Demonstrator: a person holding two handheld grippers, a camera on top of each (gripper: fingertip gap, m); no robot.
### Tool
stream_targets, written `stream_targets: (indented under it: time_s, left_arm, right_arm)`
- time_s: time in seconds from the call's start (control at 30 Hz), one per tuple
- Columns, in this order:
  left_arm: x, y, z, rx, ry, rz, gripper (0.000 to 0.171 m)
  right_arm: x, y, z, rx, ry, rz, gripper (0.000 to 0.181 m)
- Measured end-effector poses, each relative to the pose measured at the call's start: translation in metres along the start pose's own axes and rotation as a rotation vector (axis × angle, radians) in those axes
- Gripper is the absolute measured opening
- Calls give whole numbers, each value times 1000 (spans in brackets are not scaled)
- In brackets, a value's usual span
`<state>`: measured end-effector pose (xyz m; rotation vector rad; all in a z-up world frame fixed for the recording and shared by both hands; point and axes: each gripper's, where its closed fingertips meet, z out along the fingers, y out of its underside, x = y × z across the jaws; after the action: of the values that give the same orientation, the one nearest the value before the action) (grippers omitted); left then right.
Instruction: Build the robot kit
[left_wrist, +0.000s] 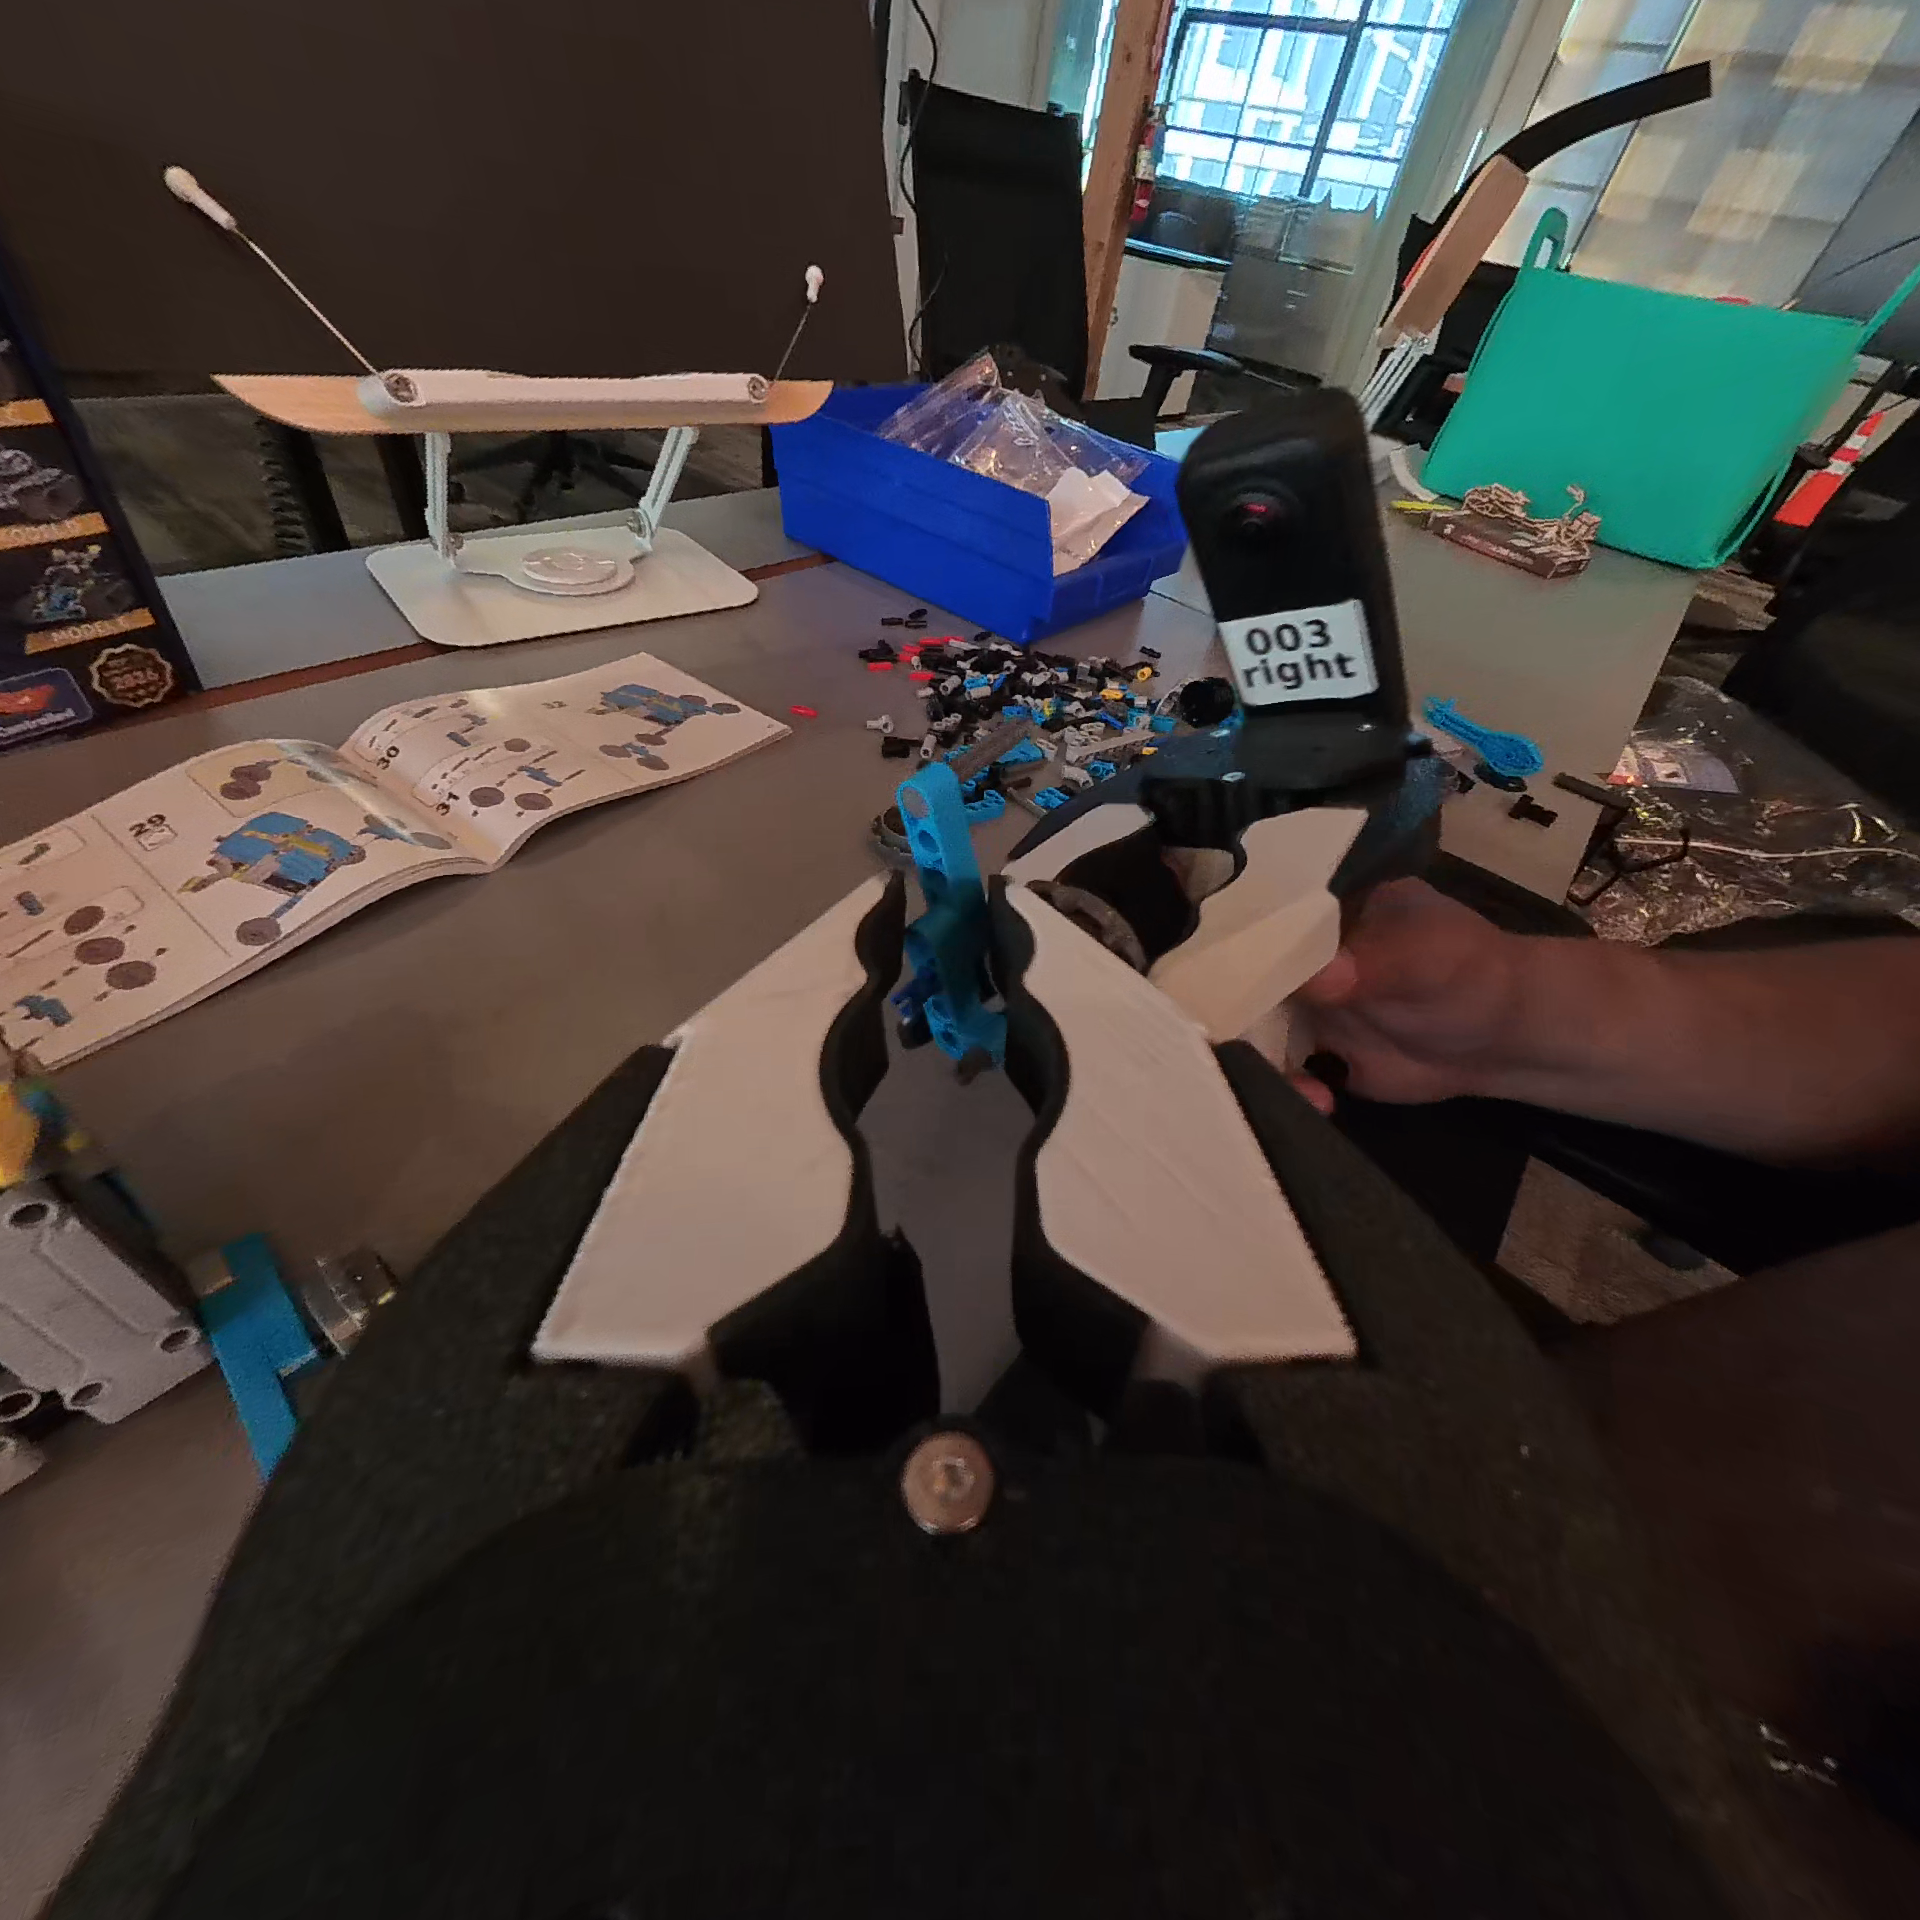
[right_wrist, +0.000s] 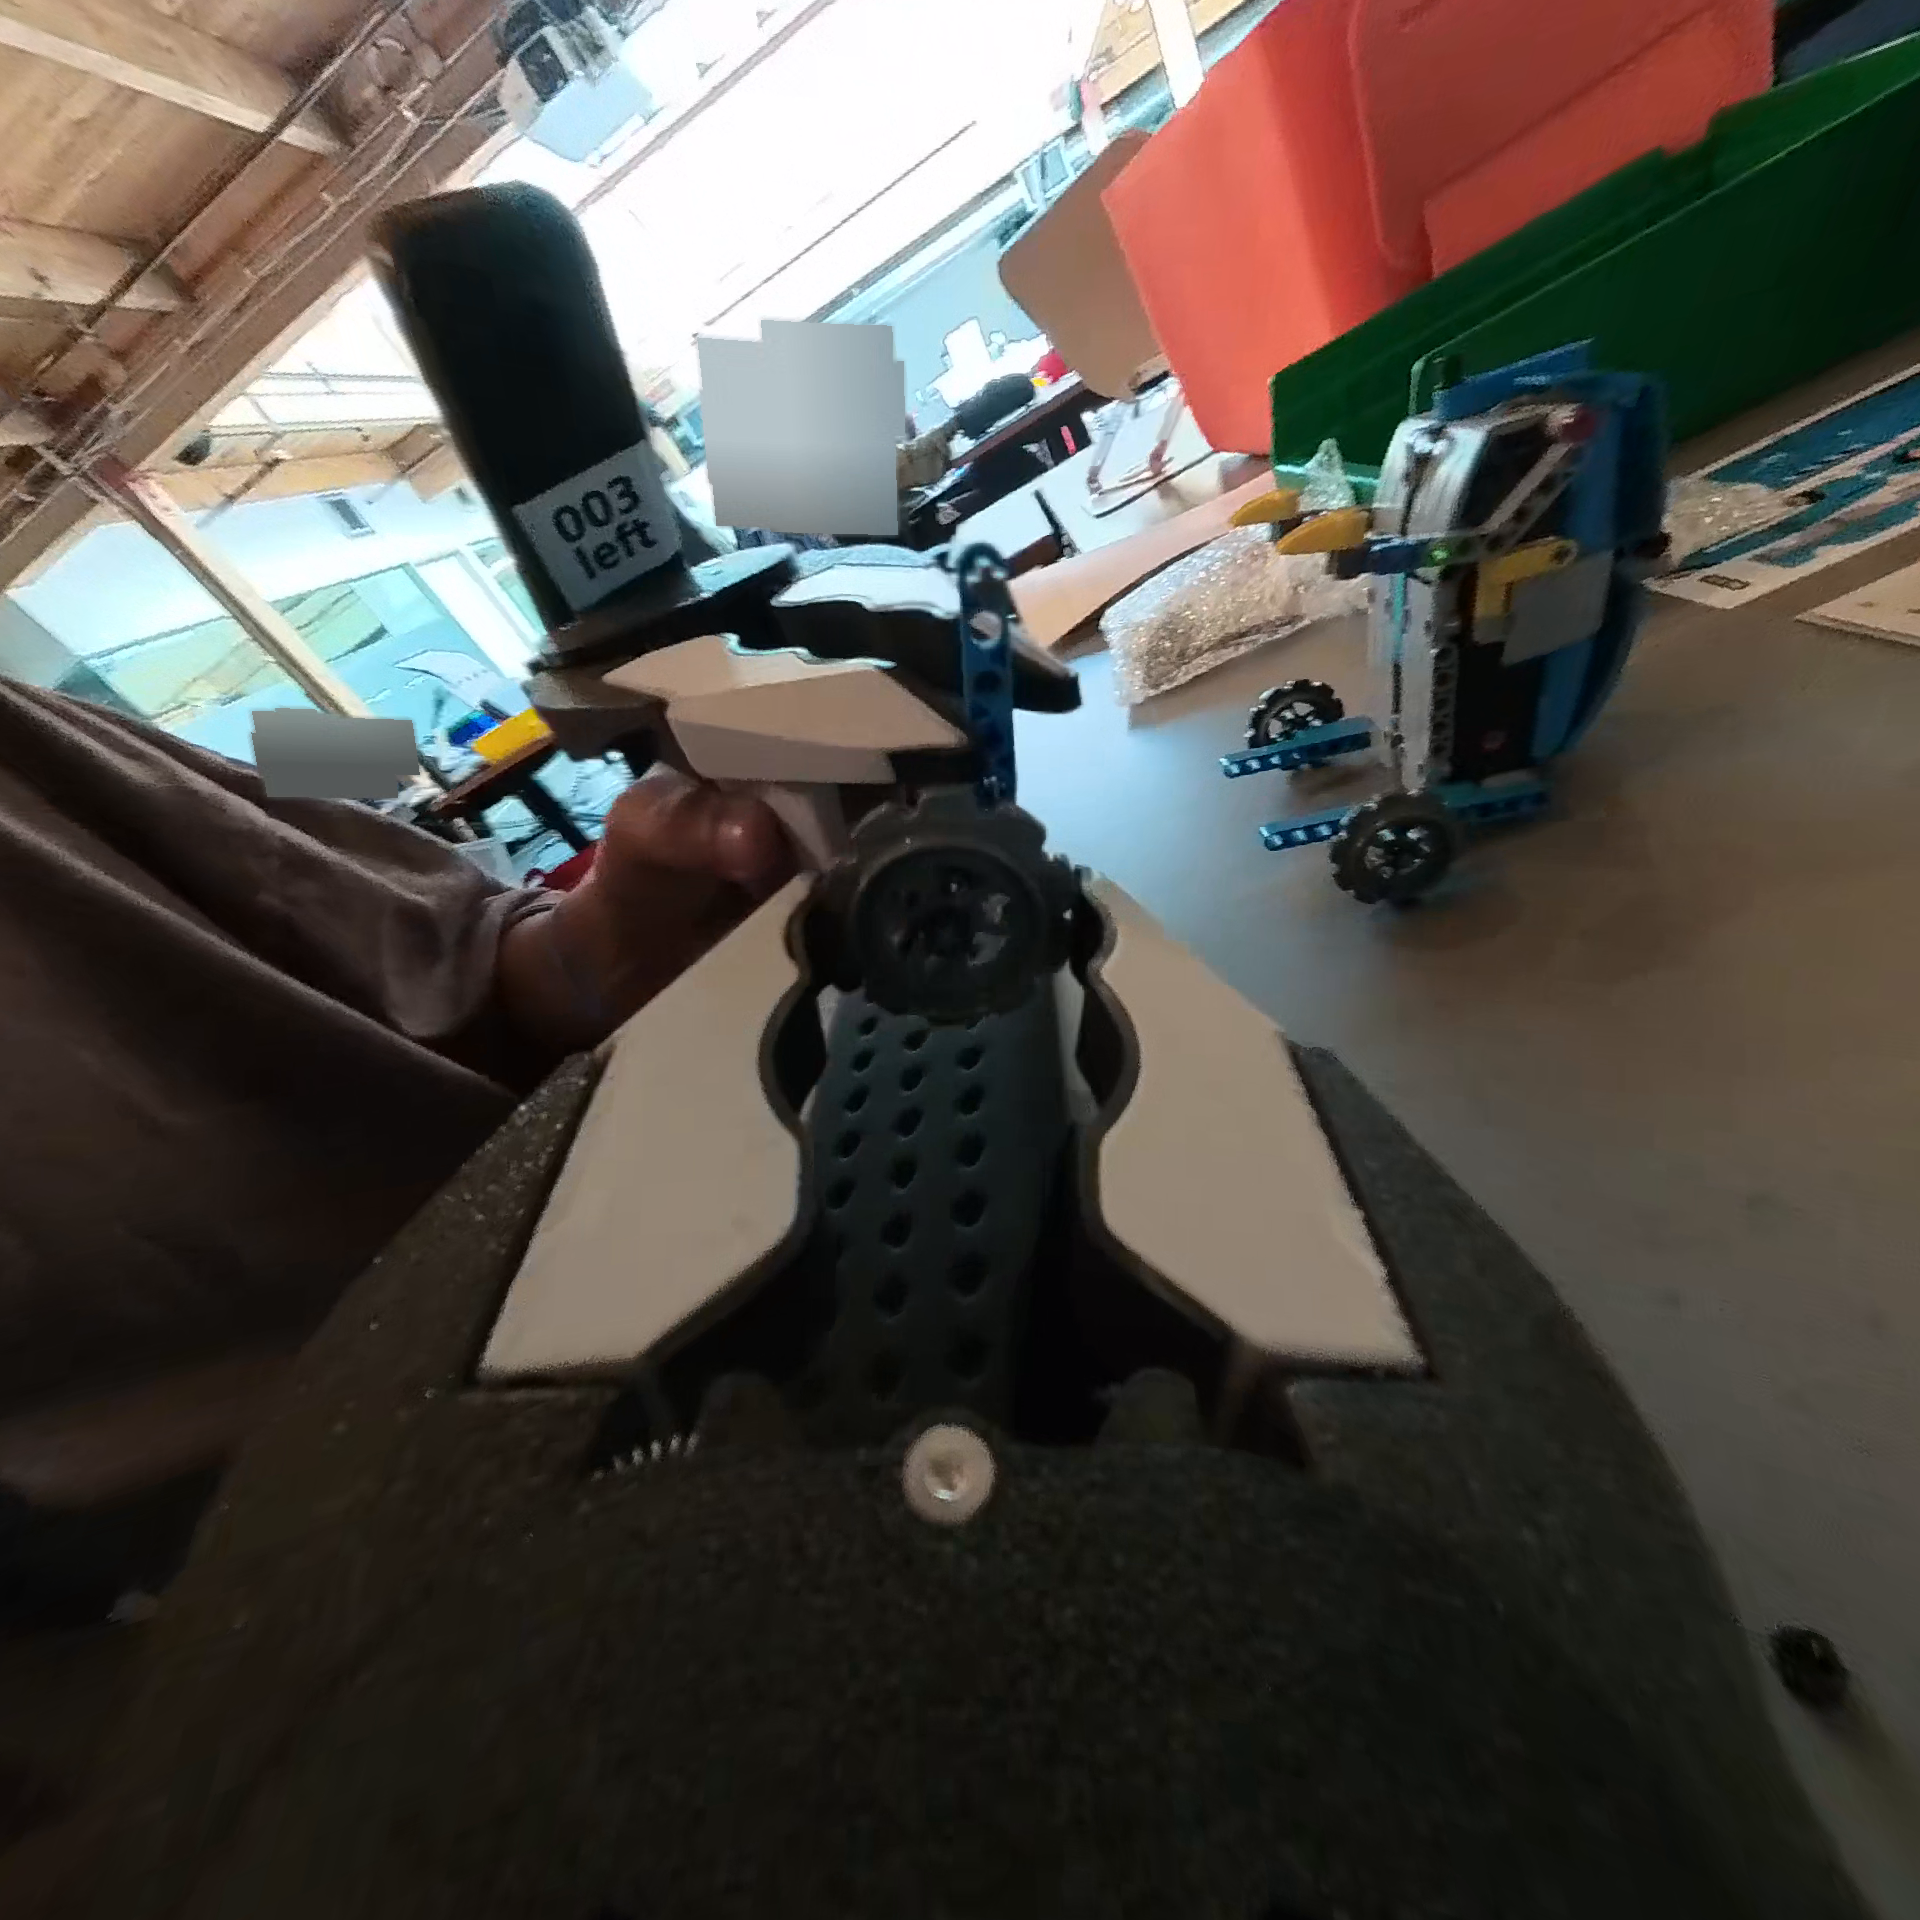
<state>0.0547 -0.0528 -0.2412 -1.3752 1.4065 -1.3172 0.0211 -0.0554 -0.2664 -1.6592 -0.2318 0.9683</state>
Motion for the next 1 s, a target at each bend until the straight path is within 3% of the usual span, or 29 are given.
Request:
stream_targets:
  time_s: [0.2,0.4,0.57,0.67,0.83,1.0]
  left_arm:
    - [-5,2,6,-6,-65,-30,17]
    - [-12,1,9,15,-127,-99,14]
    - [-13,1,10,-5,-150,-45,10]
    - [-15,-1,5,8,-138,-60,16]
    - [-15,-7,-3,-9,-42,-227,35]
    - [-8,-9,2,-92,-39,-225,36]
  right_arm:
    - [8,1,2,-22,141,-112,45]
    - [13,2,3,-18,191,-116,45]
    - [11,7,5,-49,197,-155,46]
    - [10,5,5,-44,210,-178,45]
    - [11,1,2,-36,247,-239,45]
    - [8,0,5,-65,326,-404,44]
